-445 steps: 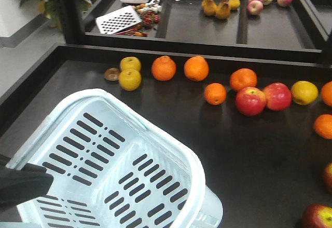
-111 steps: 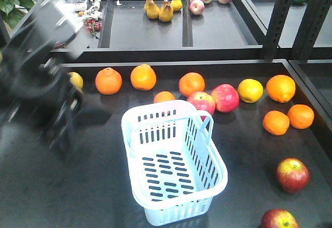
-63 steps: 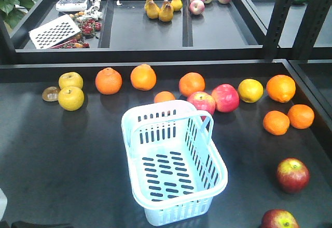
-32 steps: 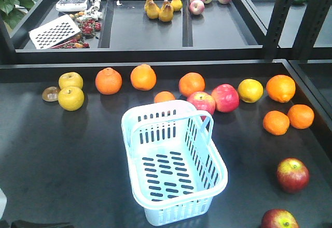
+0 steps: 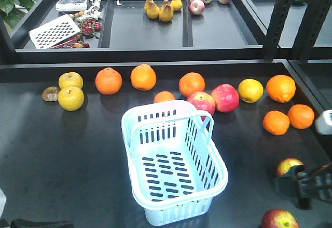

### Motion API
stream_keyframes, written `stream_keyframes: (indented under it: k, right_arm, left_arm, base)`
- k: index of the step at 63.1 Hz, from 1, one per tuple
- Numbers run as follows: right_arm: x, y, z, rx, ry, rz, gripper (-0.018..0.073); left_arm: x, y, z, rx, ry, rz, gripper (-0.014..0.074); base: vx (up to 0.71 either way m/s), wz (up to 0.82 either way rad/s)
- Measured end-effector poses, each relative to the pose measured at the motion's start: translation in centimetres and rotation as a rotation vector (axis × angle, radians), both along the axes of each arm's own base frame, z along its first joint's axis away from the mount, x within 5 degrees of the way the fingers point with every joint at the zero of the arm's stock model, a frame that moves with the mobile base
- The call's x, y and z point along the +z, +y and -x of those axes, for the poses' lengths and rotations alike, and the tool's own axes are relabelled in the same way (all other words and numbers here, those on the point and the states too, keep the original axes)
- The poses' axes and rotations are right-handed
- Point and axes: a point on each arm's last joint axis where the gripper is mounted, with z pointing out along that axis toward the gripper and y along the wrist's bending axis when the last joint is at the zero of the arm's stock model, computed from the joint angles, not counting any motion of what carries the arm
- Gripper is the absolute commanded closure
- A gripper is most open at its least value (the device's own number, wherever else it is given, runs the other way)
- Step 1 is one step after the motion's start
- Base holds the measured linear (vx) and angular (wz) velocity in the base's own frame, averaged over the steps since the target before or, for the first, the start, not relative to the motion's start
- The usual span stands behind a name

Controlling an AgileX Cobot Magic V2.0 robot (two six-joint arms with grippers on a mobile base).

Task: Pick three apples into basket with both arms
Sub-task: 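Move the right gripper to the red apple nearest the robot and grasp it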

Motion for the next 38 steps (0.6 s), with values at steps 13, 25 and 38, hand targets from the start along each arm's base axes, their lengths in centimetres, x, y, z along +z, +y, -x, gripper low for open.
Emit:
stream_keyframes:
  k: [13,25,38]
  right_arm:
    - [-4.2,-0.1,-2.9,0.003,0.233,0.039,-0.0087]
    - [-7.1,-0.4,-4.5,-0.014,0.348,0.085,-0.0053]
    - [-9.3,-0.5,-5.9,-0.039,0.388,0.092,-0.0048]
  left_arm:
    - [0.0,0.0,0.0,0.0,0.0,0.0,0.0603]
    - [0.0,0.0,0.0,0.0,0.0,0.0,0.0603]
    - [0.0,0.0,0.0,0.0,0.0,0.0,0.0603]
  base:
    - [0.0,0.0]
    - [0.0,0.0]
    - [0.0,0.0]
